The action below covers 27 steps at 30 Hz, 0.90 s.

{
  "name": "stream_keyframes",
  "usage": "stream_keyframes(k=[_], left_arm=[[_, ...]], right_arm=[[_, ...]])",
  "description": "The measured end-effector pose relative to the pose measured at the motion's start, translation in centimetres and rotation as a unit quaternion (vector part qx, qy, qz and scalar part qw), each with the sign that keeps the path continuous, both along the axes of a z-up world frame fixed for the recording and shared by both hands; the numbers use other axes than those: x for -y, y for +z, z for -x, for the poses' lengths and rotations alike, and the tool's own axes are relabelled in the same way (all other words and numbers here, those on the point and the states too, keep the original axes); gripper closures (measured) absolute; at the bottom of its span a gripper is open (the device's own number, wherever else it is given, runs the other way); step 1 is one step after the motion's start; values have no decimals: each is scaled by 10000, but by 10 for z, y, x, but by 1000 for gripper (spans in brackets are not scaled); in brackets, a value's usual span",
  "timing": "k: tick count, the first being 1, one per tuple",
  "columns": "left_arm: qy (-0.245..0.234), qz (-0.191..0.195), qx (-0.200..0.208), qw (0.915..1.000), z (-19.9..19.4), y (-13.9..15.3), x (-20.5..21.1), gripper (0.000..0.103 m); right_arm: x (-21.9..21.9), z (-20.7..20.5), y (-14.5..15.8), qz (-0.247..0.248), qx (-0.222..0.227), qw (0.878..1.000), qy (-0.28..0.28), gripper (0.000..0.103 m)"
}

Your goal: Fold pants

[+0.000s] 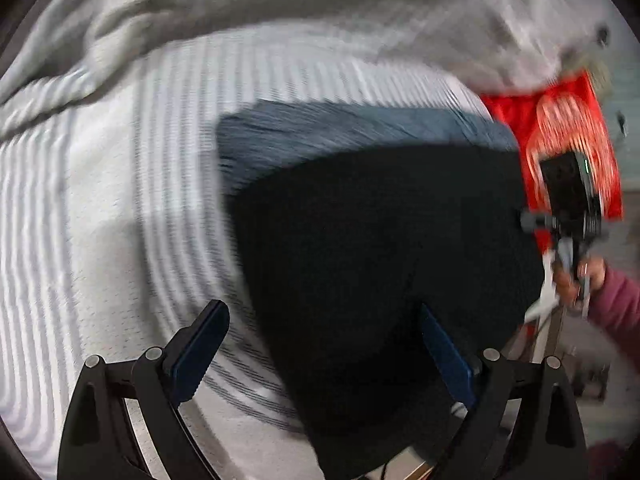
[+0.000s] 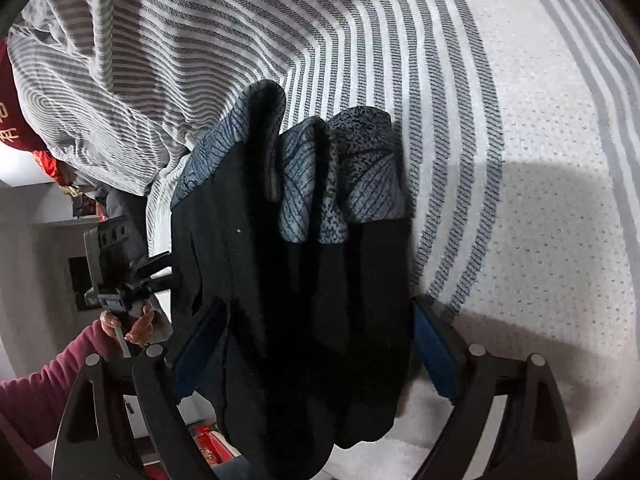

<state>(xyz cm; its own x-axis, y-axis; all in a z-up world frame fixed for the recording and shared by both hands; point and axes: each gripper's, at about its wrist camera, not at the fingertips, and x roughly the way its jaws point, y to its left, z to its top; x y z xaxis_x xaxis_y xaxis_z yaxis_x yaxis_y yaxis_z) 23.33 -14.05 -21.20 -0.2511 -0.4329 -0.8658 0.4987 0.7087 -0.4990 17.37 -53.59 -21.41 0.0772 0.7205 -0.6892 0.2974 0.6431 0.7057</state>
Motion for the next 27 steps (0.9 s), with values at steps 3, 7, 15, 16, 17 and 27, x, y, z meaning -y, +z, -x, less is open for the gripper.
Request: stream_keyframes(k=[3,7,15,16,17,27], left_arm=[[-81,-29,-2,10000,2,-4,11,7],[166,-17,-38,9999,-3,-8,19,7],[191,-35,14,9998,-4,-8,23,7],[199,-36,9,9998,-4,-9,23,7],[204,-31,-3,9998,-3,-8,21,7],[367,-90,72,9993,0,-7,19,8]], right_arm=[[-3,2,-1,4,21,9999,170,10],[-7,-7,-3,18,72,9999,124,10],[17,6,7,290,69,9995,-92,10],[20,6,6,294,29,9995,-125,10],[22,8,4,259,2,9996,-138,10],[-16,-21,-11,-107,40,9997,236,11]])
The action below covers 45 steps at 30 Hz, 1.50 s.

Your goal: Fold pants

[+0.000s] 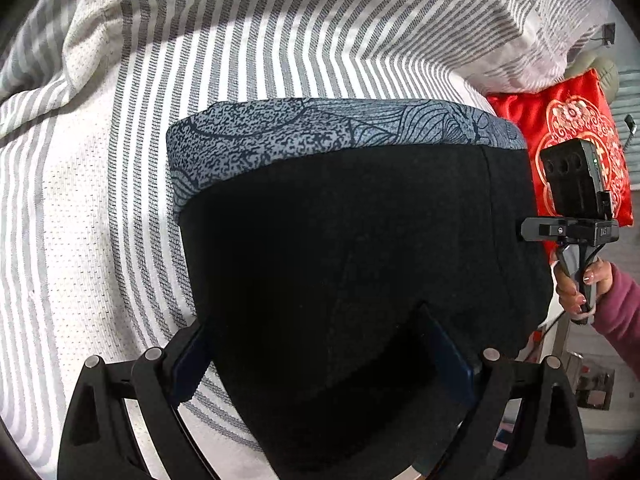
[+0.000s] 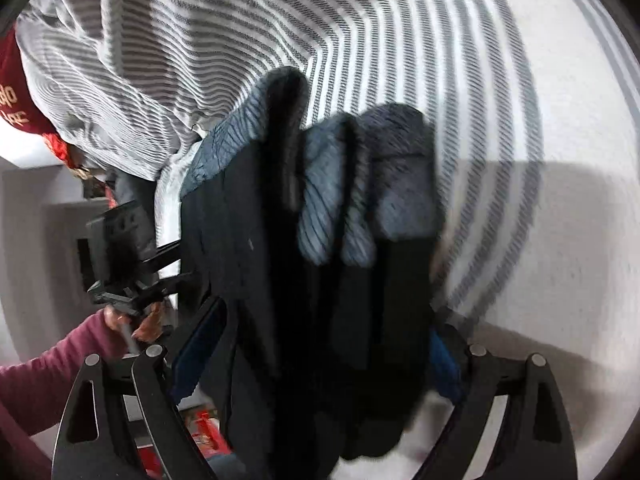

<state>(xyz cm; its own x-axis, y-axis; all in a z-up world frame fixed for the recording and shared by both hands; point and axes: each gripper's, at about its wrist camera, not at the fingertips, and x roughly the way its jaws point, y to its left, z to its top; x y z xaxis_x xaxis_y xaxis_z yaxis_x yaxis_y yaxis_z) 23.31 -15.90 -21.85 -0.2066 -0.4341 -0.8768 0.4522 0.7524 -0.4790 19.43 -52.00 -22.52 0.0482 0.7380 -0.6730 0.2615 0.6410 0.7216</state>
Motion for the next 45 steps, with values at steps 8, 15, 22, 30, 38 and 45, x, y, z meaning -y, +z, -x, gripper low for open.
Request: stream_keyframes(k=[8,15,22,30,38,45], left_arm=[[157,-68,430,9989,10,30,6,46],[140,-30,592,9981,18,57,14,60],[30,145,760,9970,28,89,57,60],[37,87,784,9969,37,87,119,60],[186,-306,832,9959,46,51,147,58],[360,-785,1018,9911,44,49,147,37]], right_arm=[[-2,7,29,224,17,9994,-262,58],[5,19,55,-10,116,9986,-512,63],[49,38,79,15,161,9968,-786,63],[100,40,75,136,110,9965,-819,63],[116,37,23,339,7,9982,-488,55],[117,38,13,638,-25,9971,-422,30]])
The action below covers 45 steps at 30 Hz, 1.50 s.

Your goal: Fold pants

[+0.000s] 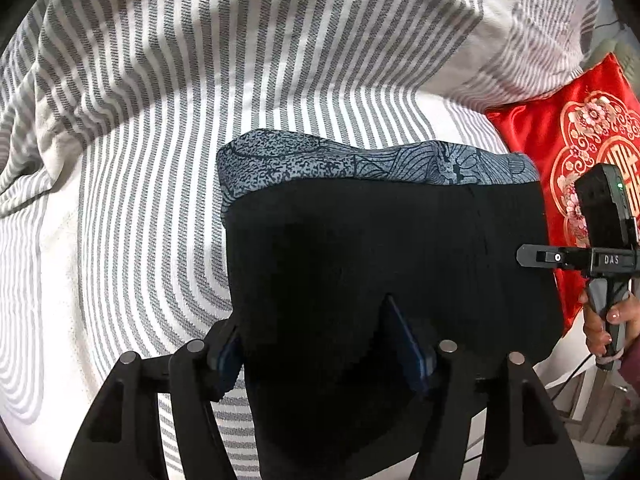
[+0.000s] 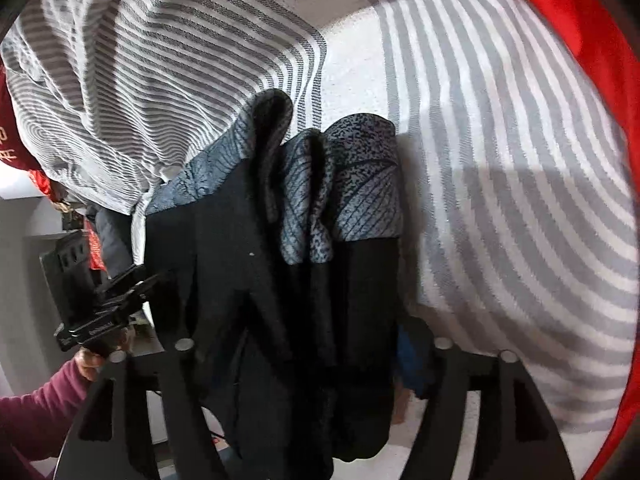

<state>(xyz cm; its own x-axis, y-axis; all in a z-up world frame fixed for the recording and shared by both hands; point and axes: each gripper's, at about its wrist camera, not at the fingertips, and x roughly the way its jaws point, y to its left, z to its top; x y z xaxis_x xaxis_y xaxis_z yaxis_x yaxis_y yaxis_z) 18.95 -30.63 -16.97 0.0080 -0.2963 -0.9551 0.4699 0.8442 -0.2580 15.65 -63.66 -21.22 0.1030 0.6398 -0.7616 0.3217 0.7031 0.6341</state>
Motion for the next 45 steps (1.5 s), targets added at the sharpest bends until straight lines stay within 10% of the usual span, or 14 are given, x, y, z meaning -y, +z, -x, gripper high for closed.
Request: stream_keyframes(k=[8,15,24,28,40,45], left_arm=[[172,-413,586,9973,2,42,-16,37],[-8,-183,883,9959,-14,71,2,37],[-296,-723,906,9928,-22,2,36,36],[31,-631,925,9937,-35,-17,25,8],[373,-727,1059,9910,8,44,8,8],[419,-1139,786,9895,32,15,10,8]], right_arm=[[2,-2,40,1156,-242,9930,68,27],[-4,-12,103,1283,504,9904,-47,27],[-35,-43,47,1134,397,9923,304,43],[-28,-55,30,1348,603,9886,291,50],[-57,3,90,2549,292,9655,439,24],[-74,37,60,2745,-131,9600,543,21]])
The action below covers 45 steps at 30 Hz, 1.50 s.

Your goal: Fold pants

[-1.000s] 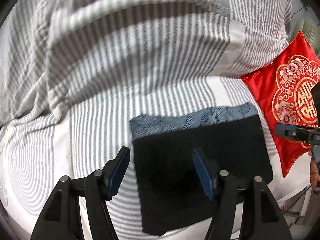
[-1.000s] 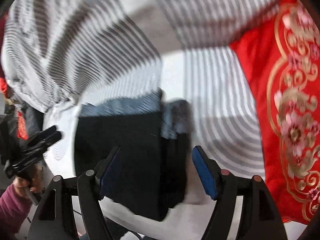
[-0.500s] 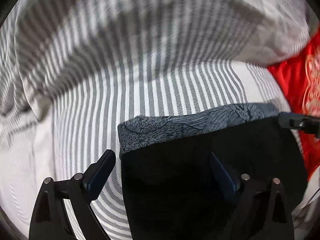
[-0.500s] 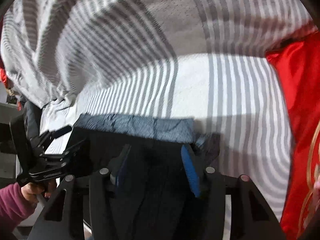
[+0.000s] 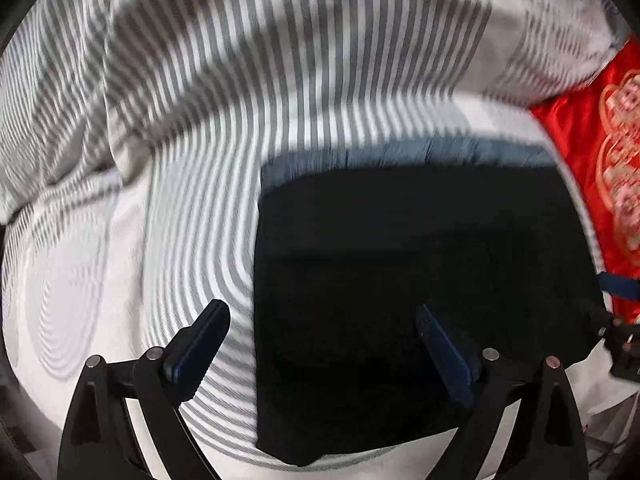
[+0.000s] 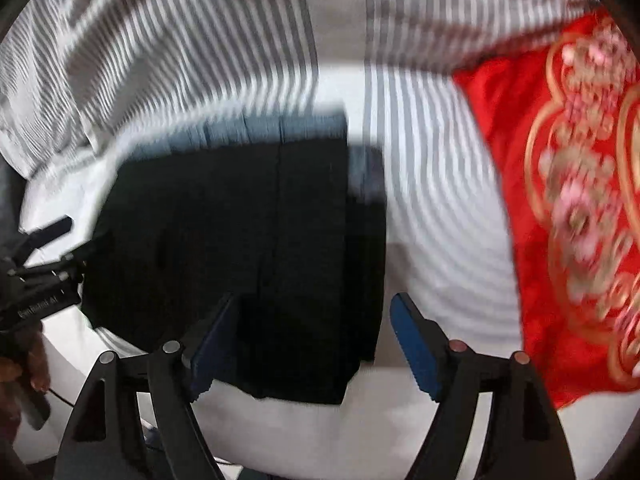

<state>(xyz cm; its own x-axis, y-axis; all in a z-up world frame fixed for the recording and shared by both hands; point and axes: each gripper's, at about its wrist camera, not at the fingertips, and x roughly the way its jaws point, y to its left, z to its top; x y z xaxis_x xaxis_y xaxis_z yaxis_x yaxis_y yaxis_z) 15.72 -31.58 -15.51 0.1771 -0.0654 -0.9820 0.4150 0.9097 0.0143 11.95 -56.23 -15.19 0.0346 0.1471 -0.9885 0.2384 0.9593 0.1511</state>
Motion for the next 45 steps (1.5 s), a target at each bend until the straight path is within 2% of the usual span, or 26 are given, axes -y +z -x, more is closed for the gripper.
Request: stream_keyframes(k=[1,3,6,7,10,13,17,18,21,23,26,32,38,45], left_arm=[[48,-24,-16,10000,3,-6,-1,8],[120,16,78,9999,5,-9,-1,8],[161,52,150,9997,5,-10,2,6],[152,26,250,9996,6,-10,3,1],[148,70,345,9993,5,-12,2,1],[283,206,179,9992,0,-15,0,1],[630,683,-439,9947,-15,-26,-15,1],[644,723,-476,9942,-16,-27,-17,0],[326,459,-124,9983,-10,-15,-10,0],[120,285,41,9995,-3,-2,-5,0],[0,488,111,9987,6,27,-10,0],[-257,433,234,9985,22,75,-17,0],[-441,496,280,9974,28,104,-17,0],[-604,526,124,9967,34,130,-30,0]], right_arm=[[2,3,-8,-4,-20,10000,-85,20],[10,5,-17,-7,-44,9995,-311,0],[27,10,-31,-510,-140,9963,-676,0],[27,10,-31,-513,-97,9967,-629,0],[19,8,-26,-190,135,9995,-221,0],[18,7,-25,-82,106,9997,-186,0],[14,6,-26,-57,85,9997,-221,0],[15,5,-28,-143,36,9995,-291,0],[20,5,-33,-487,-174,9969,-597,0],[21,10,-25,-474,-188,9958,-759,0],[13,18,-4,-331,-104,9959,-836,0],[-20,36,49,-88,64,9968,-787,0],[-40,49,88,142,173,9954,-933,0],[-48,51,127,320,281,9935,-1058,0]])
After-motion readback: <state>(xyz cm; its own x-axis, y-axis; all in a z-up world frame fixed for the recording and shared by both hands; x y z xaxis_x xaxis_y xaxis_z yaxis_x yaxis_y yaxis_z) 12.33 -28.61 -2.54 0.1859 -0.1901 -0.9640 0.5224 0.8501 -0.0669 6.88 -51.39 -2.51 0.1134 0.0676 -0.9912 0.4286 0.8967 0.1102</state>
